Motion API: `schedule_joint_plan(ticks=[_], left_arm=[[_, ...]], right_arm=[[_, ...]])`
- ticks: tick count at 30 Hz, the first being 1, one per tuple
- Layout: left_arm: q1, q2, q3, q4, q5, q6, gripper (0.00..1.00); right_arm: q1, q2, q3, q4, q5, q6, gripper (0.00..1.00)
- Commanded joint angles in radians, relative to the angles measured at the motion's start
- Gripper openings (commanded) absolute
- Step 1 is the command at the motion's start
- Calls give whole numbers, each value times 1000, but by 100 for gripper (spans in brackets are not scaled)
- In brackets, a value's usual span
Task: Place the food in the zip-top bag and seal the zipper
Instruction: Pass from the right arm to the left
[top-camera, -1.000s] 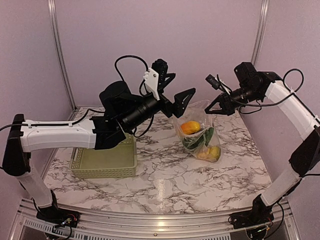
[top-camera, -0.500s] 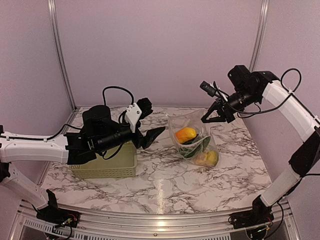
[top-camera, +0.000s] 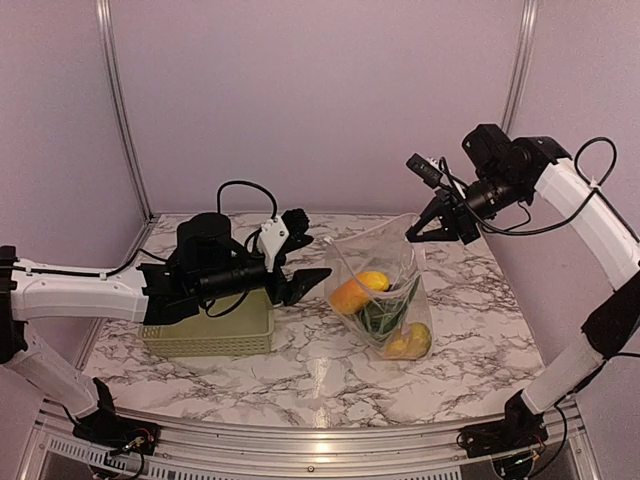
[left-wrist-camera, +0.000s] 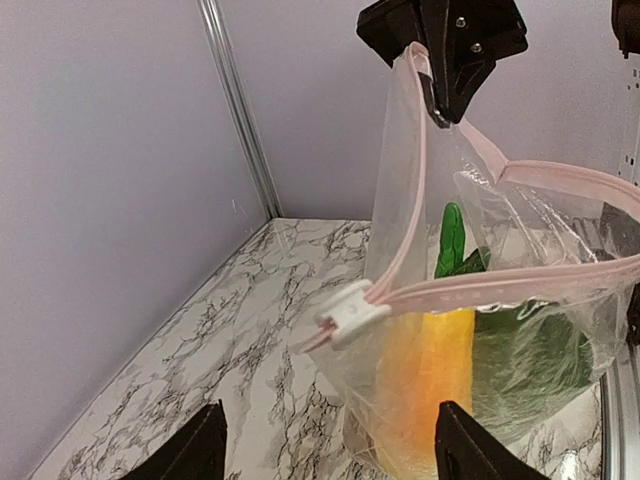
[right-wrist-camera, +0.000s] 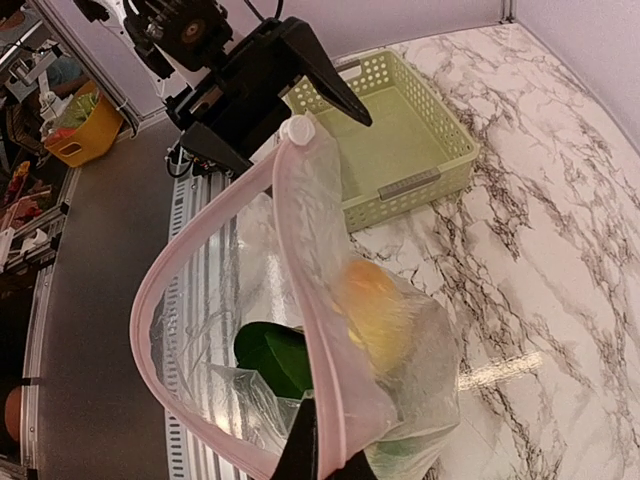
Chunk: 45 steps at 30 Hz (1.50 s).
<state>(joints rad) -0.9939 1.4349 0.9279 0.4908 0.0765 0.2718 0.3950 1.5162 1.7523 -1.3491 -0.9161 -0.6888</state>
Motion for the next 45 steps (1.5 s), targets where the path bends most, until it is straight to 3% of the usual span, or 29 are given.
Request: schedule_joint_plan(ticks=[1, 6, 10, 17, 19, 22, 24, 27, 33, 35, 37, 40, 45], left_arm=[[79, 89, 10, 108, 157, -91, 72], [136, 184, 54, 191, 386, -159, 61], [139, 250, 105, 213, 525, -163, 59], [141, 278, 152, 190, 557, -119, 57], [141, 297, 184, 156, 559, -110, 48], [142, 325, 220, 116, 557, -105, 24], [143, 328, 209, 150, 531, -118, 18], [143, 312, 191, 180, 475, -142, 0], [142, 220, 117, 211, 263, -241, 0], [134, 181, 101, 180, 109, -265, 0], [129, 144, 91, 137, -46, -345, 0], [122, 108, 74, 124, -164, -433, 0], [98, 137, 141, 18, -216, -467, 0]], right_arm=[[13, 2, 33, -24, -41, -27, 0], [13, 12, 20, -24, -33, -30, 0], [13, 30, 18, -24, -21, -31, 0], [13, 47, 19, -24, -15, -31, 0], [13, 52, 23, -24, -15, -31, 0], [13, 63, 32, -24, -11, -29, 0], [12, 68, 37, -24, -9, -29, 0], [13, 79, 51, -22, 1, -22, 0], [3, 65, 85, 97, 207, 114, 0], [-9, 61, 93, 129, 251, 147, 0], [-17, 60, 100, 139, 262, 162, 8], [-18, 48, 97, 149, 260, 168, 24], [19, -10, 121, 124, 178, 105, 30]])
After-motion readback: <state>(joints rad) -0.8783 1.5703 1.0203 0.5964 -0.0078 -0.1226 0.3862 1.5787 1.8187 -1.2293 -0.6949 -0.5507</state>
